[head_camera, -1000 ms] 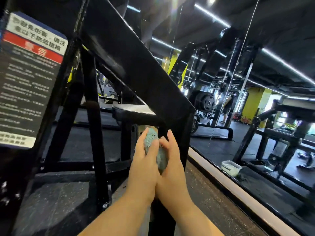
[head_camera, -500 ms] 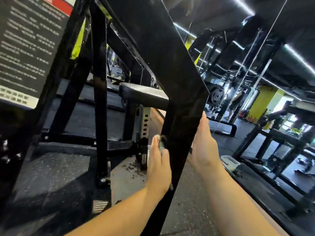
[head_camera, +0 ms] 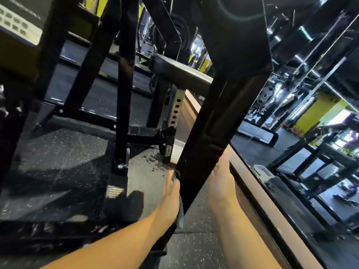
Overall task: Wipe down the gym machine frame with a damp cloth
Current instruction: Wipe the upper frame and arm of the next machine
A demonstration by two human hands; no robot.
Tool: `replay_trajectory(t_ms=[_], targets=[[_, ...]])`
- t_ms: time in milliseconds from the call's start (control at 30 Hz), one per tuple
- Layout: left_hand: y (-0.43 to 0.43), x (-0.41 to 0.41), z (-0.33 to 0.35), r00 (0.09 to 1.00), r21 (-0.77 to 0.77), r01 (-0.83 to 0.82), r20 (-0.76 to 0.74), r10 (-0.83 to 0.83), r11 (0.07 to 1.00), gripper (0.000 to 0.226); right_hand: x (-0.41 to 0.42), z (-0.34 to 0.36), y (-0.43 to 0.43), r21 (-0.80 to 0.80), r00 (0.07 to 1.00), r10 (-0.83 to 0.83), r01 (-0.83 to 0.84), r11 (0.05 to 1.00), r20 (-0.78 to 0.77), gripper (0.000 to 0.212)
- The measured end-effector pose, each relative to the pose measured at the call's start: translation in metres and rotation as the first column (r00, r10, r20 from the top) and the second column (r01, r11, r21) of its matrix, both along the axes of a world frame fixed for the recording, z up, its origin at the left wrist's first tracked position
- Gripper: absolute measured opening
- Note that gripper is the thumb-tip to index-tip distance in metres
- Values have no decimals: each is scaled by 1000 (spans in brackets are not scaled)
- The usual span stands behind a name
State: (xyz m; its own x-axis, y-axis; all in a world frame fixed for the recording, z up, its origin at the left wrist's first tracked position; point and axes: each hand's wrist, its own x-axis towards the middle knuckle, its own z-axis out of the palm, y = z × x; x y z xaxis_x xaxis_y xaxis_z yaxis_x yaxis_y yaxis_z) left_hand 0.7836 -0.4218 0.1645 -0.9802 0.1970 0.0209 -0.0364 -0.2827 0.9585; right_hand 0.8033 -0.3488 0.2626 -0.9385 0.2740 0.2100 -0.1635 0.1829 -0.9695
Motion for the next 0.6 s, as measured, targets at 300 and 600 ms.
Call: replay_trajectory(t_ms=[300,600], targets=[[-16,2,107,917,96,-53,-390,87,994,49,-2,-1,11,56,1000,29,-28,998,-12,49],[-4,2,12,986,41,73,145,-79,996,63,-4,-8,11,131,999,32,-35,991,21,85]])
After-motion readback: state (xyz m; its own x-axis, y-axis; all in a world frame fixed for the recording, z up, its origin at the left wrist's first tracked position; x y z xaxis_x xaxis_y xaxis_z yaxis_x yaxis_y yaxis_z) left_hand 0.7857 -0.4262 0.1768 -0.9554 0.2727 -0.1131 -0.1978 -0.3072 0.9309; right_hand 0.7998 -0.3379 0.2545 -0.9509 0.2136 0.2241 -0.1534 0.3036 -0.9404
